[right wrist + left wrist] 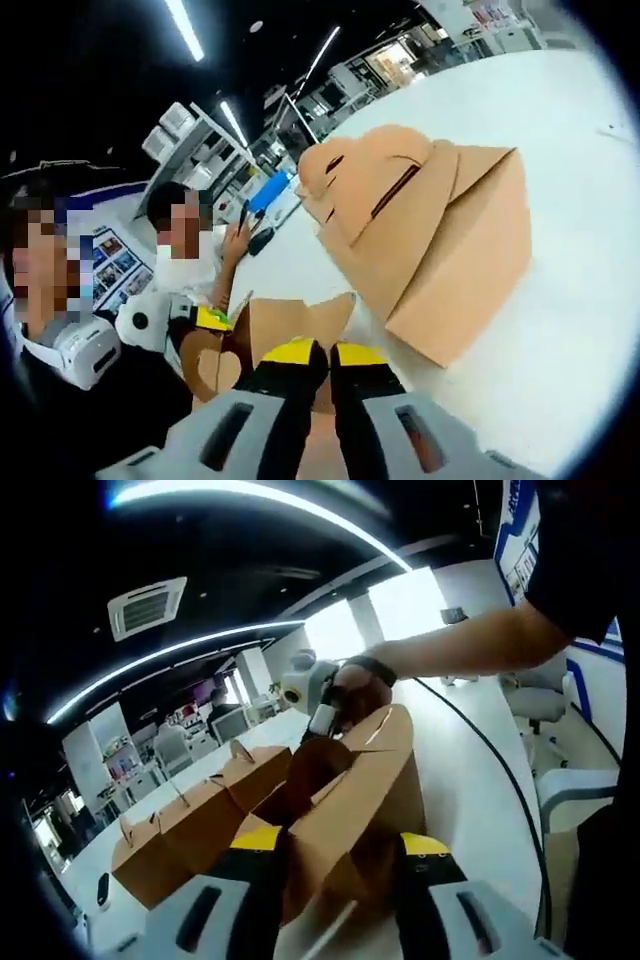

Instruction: Pick up one paper box from the group, open the paper box, and remove the item inside

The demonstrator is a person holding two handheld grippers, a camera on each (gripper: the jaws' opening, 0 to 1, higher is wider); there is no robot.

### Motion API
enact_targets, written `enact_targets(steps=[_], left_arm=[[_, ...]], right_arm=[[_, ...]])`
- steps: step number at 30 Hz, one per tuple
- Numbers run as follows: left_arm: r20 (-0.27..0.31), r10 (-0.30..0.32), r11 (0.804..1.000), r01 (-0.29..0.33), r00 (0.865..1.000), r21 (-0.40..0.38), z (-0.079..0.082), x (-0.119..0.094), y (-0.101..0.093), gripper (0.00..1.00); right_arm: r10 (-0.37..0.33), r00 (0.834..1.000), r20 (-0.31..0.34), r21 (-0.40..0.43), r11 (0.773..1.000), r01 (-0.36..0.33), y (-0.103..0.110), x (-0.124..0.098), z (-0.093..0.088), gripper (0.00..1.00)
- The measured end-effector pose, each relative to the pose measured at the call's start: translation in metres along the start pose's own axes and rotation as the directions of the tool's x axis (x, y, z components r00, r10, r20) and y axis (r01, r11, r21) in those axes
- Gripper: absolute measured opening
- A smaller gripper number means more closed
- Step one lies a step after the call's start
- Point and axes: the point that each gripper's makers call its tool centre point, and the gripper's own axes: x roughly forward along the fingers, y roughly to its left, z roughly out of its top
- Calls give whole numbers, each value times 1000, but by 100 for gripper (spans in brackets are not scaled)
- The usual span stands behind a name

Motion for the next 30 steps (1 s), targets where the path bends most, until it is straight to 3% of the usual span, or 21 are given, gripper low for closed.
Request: enact_targets(steps=[3,6,9,12,13,15,16,17,18,19,20,21,22,25,26,29,30], left_arm=[[-3,0,1000,0,1000,2,0,1,0,44],[-2,-2,1000,2,1000,-2,0,1,0,44],[0,-3,1000,3,1000,0,0,1,0,44],[-1,-8,1000,8,1000,0,0,0,0,44],[-1,-10,1000,10,1000,0,0,0,0,44],[-2,-10,1000,10,1000,1,0,0,0,44],[-4,-9,1000,9,1000,2,0,0,0,44],[-6,-7,1000,7,1000,3,0,0,0,44],[-6,-5,1000,6,1000,4,0,0,0,44],[-2,-3,1000,3,1000,2,0,0,0,44],[1,-2,1000,2,1000,-1,0,0,1,44],[4,-1,1000,1,1000,-3,0,0,1,44],[5,1,1000,-1,1000,-4,0,0,1,44],[9,4,1000,-4,1000,-5,0,0,1,44],[9,4,1000,-4,1000,-5,0,0,1,44],[11,2,1000,-2,1000,-5,0,0,1,44],[10,2,1000,-2,1000,-6,0,0,1,44]], right_arm=[[-82,996,41,-18,996,82,-13,-8,3,22],[-86,987,133,-54,994,94,-5,-22,12,24],[-119,960,254,-93,985,146,3,-43,27,24],[-150,939,310,-162,965,207,11,-59,35,24],[-175,924,341,-211,943,256,14,-66,40,24],[-204,872,444,-317,875,366,23,-80,58,28],[-204,861,466,-372,838,400,32,-84,63,30],[-197,859,472,-464,773,433,42,-85,65,29],[-188,873,449,-558,704,439,53,-81,63,29],[-182,900,396,-660,625,417,66,-72,55,29],[-181,920,347,-724,573,385,74,-63,47,28],[-192,937,290,-772,532,348,78,-54,38,27],[-239,943,234,-806,495,325,74,-47,30,26],[-363,926,105,-876,407,259,53,-31,12,26],[-375,925,67,-886,404,228,49,-25,7,26],[-370,929,-7,-859,477,184,40,-13,1,23],[-374,927,-17,-860,478,177,36,-11,2,23]])
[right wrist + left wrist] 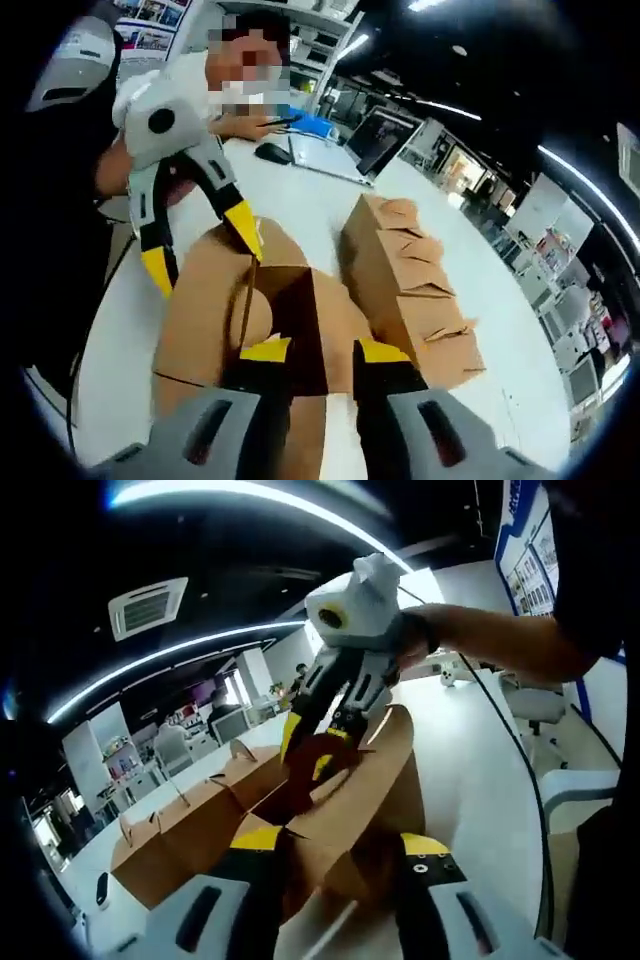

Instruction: Pick up one paper box from the group, open the paper box, and remove the item inside

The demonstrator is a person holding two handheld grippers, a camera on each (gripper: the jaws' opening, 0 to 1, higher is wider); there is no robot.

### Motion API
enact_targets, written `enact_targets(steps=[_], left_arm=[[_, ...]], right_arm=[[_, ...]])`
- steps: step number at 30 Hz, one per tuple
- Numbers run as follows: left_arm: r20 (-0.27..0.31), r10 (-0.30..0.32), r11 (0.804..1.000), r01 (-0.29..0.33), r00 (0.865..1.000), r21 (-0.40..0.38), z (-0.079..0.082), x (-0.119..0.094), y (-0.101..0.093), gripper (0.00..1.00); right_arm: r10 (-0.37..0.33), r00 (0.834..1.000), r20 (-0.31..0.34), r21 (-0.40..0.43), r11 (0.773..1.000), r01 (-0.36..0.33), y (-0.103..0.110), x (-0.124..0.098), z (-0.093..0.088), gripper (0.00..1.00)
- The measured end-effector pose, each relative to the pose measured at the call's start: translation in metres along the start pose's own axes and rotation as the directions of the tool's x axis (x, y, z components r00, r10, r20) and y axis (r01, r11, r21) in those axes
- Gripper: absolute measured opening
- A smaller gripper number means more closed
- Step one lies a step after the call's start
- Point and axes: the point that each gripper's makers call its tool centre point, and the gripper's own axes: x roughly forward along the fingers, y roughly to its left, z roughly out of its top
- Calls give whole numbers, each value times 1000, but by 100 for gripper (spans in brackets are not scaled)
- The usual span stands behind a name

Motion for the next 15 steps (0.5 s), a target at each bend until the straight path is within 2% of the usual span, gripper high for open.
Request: enact_targets(steps=[2,4,6,15], left_arm=[[0,1,1000,-1,1000,3,0,0,0,44],[1,3,1000,-3,1000,4,0,1,0,44],[4,7,1000,-7,1000,3,0,1,0,44],[-19,37,999,-37,999,27,-2,-1,6,44]], right_arm=[[38,999,-20,27,999,-37,1,6,0,22],[59,995,-78,8,998,-59,1,11,-7,21],[69,992,-106,14,998,-68,0,16,-8,15],[182,971,-157,16,983,-182,10,19,-8,4]])
